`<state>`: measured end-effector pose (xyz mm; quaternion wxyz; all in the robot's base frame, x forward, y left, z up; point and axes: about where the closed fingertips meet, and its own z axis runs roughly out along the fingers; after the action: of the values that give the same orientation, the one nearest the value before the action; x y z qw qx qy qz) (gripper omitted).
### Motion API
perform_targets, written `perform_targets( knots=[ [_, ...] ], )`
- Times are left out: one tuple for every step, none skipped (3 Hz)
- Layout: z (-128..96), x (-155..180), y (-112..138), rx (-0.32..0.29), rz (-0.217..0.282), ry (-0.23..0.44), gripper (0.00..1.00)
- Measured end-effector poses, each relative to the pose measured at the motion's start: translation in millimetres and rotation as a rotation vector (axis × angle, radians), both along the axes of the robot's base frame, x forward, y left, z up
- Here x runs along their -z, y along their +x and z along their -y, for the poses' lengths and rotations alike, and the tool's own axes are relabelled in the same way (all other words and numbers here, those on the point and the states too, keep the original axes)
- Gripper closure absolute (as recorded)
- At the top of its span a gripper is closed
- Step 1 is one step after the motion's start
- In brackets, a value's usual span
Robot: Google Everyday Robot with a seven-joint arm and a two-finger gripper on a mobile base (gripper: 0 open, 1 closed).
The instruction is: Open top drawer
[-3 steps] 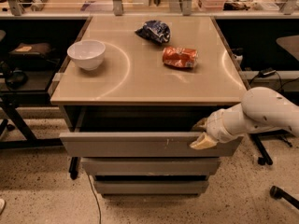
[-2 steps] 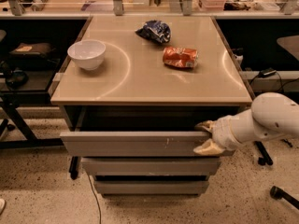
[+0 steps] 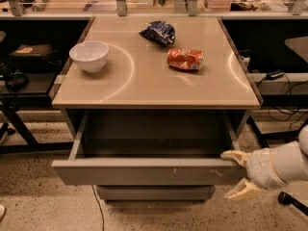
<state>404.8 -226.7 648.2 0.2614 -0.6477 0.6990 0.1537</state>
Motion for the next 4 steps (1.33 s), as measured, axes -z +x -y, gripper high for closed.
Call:
perform_targets(
  knots=[
    [5.3, -6.5, -32.4, -0.038, -0.009, 0.002, 0.64],
    [6.0, -11.2, -34.5, -0.04, -0.01, 0.001, 0.63],
    [-0.3, -9.6, -33.2, -0.049, -0.014, 0.003, 0.39],
    [-15.0, -0.5, -31.2, -0.059, -0.018, 0.003, 0.17]
  ],
)
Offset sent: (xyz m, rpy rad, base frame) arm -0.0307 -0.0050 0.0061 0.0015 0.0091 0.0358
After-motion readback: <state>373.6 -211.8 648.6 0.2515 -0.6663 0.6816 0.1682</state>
